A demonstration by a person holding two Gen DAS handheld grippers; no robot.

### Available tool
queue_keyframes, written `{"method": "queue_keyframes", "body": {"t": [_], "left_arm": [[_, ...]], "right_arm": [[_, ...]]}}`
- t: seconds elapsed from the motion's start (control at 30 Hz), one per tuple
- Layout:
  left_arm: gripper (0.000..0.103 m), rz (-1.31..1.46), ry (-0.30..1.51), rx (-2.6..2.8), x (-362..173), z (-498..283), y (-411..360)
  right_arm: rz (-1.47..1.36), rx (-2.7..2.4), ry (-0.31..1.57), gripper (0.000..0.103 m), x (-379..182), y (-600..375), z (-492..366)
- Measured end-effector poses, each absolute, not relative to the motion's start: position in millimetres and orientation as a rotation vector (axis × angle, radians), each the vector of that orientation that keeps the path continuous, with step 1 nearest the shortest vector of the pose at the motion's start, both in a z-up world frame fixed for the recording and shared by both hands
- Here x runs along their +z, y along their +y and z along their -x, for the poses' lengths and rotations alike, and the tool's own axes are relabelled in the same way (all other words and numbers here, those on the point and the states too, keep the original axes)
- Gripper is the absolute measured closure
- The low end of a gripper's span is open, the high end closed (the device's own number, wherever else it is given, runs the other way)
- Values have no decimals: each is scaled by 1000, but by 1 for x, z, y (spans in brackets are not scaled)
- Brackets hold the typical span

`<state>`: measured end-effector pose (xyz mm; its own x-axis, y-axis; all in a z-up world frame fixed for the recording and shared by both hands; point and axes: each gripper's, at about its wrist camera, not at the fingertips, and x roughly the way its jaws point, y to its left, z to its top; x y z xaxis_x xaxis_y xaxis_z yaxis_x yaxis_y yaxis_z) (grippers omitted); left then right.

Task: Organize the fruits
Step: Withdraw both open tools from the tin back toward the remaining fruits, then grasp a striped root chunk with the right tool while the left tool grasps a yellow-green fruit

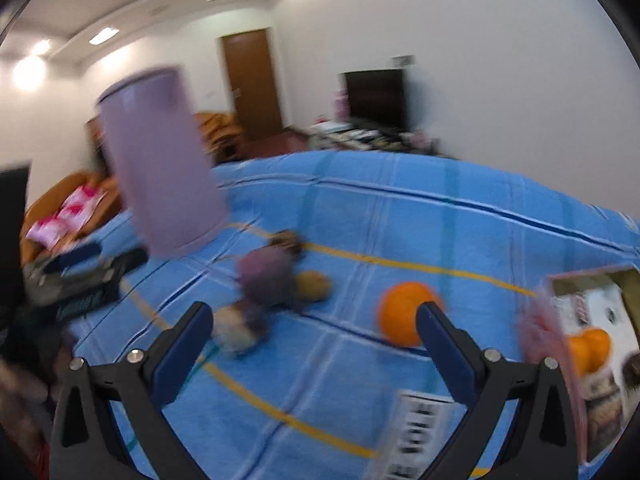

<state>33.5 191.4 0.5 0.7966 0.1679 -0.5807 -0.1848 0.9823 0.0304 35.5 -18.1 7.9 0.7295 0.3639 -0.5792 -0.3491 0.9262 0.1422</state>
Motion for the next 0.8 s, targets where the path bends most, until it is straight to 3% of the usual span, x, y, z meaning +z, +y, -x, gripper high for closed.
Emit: {"method": "queue_keyframes", "body": {"t": [0.13, 0.2, 0.3, 0.37, 0.8], "left_arm": [[15, 38, 654, 202, -5, -38, 195], [15, 40, 661, 192, -7, -39, 195], [15, 36, 668, 177, -9, -41, 194], [15, 35, 671, 161, -9, -41, 192], [15, 69, 704, -121, -12, -41, 164]], "right_arm": [[113, 453, 719, 11, -5, 22, -45], [157, 463, 781, 27, -13, 37, -54], [161, 483, 827, 41, -20, 45, -64], [146, 501, 828, 56, -20, 44, -67], [77, 348, 679, 56, 0, -2, -34]]}}
